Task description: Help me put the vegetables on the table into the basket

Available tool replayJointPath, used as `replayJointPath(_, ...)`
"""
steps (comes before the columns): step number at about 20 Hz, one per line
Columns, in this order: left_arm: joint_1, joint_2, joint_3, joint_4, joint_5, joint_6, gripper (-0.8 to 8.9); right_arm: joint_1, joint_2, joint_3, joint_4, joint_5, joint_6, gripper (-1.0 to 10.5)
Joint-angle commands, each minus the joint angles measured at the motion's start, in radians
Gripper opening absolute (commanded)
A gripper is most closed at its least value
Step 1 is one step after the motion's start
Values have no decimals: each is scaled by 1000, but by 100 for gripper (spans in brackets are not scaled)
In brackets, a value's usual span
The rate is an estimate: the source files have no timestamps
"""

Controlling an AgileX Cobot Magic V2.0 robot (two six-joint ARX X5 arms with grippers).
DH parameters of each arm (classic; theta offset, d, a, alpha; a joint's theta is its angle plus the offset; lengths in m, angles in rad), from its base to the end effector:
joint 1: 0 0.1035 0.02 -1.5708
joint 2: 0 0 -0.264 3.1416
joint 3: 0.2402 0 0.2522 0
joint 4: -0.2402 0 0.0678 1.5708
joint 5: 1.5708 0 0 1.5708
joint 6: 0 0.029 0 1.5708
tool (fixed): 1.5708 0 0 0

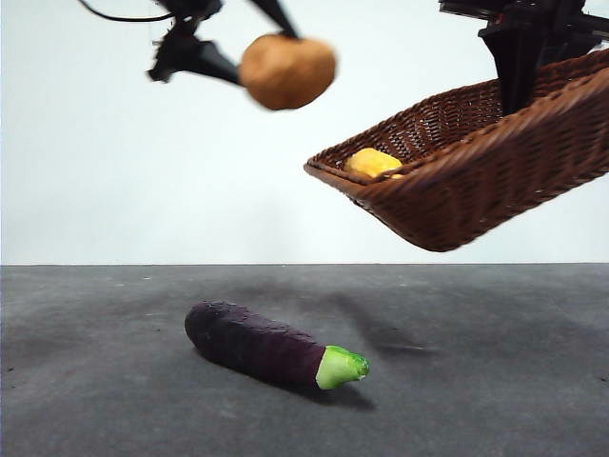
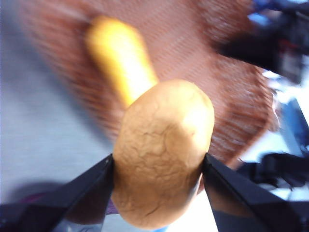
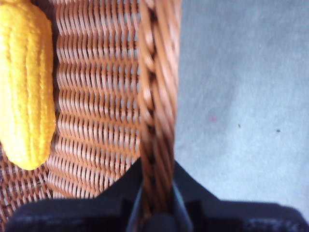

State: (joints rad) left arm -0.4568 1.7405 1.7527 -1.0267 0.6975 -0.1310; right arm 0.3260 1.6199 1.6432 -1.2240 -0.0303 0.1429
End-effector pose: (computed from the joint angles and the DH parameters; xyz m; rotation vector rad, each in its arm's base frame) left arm 0.3116 -0.1739 0.3502 -0.2340 1.1296 -0.9795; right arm 0.2948 0.1006 0.3426 -0.0534 1.2108 0.2259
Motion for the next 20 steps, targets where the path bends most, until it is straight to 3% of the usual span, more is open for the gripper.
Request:
replayJointPath(1,-75,-4,-2,13,-35,-1,-9,0,-7,-6,19,-35,23,-8)
replayJointPath(6,-266,-3,-3,19,-281,31,-9,0,-7,-6,24,-103,22,-8)
replayJointPath(11,-377,-3,-3,17,-440,45,34,0,-7,-6,23,-153,18,-8)
replayJointPath(12,-378,-3,-3,12,-439,38,170,0,-7,-6,23,-157,14,-8)
replayJointPath(13,-378,-3,-3,3,-437,35,397,0,-7,-6,21,-158,14,-8)
replayJointPath(14,-378,-3,-3,-1,-438,34,557,0,-7,-6,20,-163,14,-7)
replayJointPath(15,-378,-3,-3,-2,-438,34,628,0,-7,-6,20,-164,14,-8)
replayJointPath(20,-373,-14,0,-13,-485,56,629,0,-7,-6,19,-164,11,-8)
